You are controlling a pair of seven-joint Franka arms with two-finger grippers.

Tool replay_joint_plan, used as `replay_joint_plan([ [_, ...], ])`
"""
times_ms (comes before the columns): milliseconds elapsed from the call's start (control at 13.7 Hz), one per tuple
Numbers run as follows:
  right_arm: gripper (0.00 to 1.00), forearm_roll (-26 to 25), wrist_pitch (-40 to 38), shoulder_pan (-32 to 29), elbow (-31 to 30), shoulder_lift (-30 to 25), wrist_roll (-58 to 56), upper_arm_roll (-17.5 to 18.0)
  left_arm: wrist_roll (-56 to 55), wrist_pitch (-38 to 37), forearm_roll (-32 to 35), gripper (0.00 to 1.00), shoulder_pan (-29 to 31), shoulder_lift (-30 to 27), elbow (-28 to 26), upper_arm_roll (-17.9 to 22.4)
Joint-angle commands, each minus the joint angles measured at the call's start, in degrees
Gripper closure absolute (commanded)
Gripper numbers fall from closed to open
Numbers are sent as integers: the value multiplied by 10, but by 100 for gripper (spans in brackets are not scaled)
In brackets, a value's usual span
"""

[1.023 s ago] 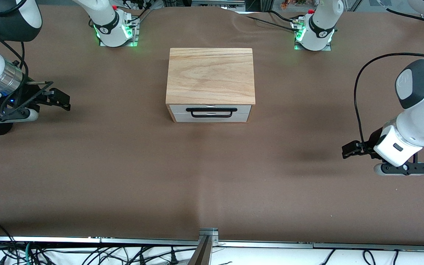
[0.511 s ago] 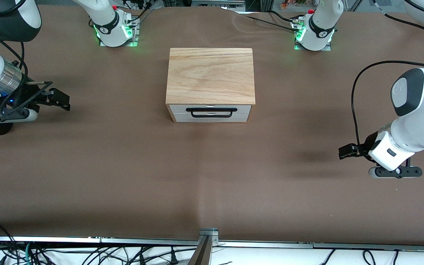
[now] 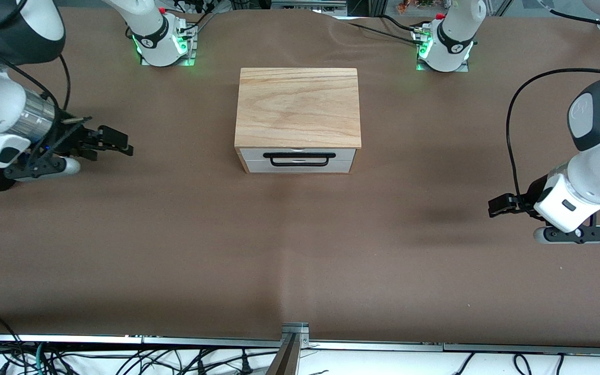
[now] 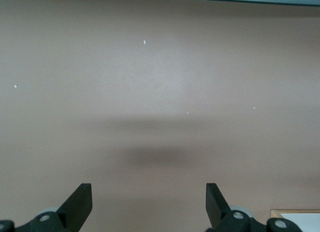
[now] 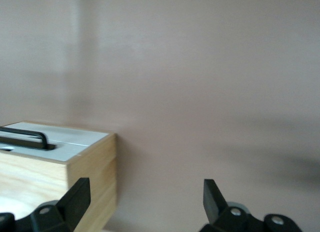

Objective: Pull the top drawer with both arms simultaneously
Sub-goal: 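Move the right gripper to the black drawer handle's end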

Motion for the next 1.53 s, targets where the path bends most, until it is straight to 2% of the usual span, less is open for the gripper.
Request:
replay_joint_plan([
  [0,0,57,10,15,-7,22,-61,-1,4,-14,5,0,-2,-15,18,-6],
  [365,0,141,27,40,-13,67,-127,6,4,-51,-3,0,-1,-31,18,-12],
  [584,0,244,82,41,-67,81,-194,17,5,-87,-15,0,3,-44,18,-13],
  [804,0,307,116,41,-92,107,-240,40,5,-90,-35,0,1,-97,0,-7],
  [950,0,337,128,41,-96,131,-260,58,6,-86,-33,0,-15,-162,-69,-2],
  [1096,0,380,137,41,-99,153,-282,72,23,-71,-35,0,-29,-198,-119,26],
  [1242,0,425,148,41,-100,174,-317,82,73,-34,-42,0,-65,-223,-169,75],
  [1315,0,443,150,41,-100,182,-333,85,86,-31,-66,0,-89,-227,-178,111],
  [1388,0,462,154,45,-99,189,-342,85,87,-31,-80,0,-103,-227,-179,131],
  [1461,0,481,157,50,-99,193,-350,85,87,-31,-80,0,-105,-227,-181,131],
])
